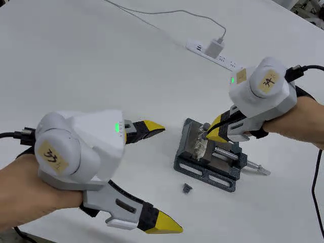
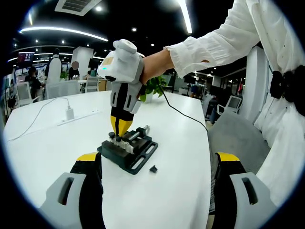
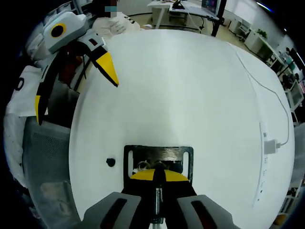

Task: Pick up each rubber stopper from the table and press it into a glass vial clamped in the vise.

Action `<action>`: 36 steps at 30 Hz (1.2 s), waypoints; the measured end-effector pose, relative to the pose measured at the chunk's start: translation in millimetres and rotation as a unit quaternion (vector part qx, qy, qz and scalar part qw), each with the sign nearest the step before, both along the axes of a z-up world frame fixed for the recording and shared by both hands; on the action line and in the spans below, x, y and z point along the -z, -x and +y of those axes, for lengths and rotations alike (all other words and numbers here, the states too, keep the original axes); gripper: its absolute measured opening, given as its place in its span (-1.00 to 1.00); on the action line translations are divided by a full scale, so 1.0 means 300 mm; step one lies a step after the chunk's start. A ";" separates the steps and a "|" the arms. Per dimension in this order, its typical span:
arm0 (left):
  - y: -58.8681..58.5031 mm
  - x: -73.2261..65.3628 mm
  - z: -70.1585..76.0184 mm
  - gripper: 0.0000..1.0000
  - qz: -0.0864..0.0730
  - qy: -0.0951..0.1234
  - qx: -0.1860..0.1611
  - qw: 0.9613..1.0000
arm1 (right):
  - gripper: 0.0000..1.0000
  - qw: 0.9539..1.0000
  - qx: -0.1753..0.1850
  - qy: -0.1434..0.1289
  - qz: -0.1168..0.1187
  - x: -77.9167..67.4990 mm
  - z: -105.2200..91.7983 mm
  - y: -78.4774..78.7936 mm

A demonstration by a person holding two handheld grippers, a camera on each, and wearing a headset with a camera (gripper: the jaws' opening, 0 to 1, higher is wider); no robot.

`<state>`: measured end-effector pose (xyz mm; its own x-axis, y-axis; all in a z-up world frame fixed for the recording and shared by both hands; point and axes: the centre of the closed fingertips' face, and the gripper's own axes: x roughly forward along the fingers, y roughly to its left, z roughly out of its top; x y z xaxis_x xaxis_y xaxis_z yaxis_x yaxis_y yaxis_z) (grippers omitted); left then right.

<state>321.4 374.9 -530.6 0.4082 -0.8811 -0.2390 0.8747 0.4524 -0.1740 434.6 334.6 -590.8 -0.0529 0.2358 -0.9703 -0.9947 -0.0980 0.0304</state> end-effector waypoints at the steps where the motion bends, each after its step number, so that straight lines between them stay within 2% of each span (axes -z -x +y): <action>1: 0.000 0.000 0.000 0.95 0.000 0.000 0.000 1.000 | -1.00 1.000 -0.001 0.000 -0.001 0.000 0.000 0.001; 16: -0.011 -0.002 0.002 0.93 -0.001 0.003 -0.003 1.000 | -0.99 1.000 -0.006 0.017 -0.009 -0.003 0.006 0.017; 22: -0.013 -0.003 0.003 0.92 -0.002 0.004 -0.002 1.000 | -1.00 0.999 -0.014 0.034 -0.009 0.006 0.010 0.008; 36: -0.023 -0.010 -0.003 0.91 -0.005 0.008 -0.003 1.000 | -1.00 0.999 -0.006 0.045 0.001 0.014 0.003 0.004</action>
<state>328.2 374.0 -527.6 0.4150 -0.8824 -0.2218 0.8738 0.4545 -0.1730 433.5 335.4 -595.1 -0.0576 0.1461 -0.9876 -0.9935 -0.1057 0.0423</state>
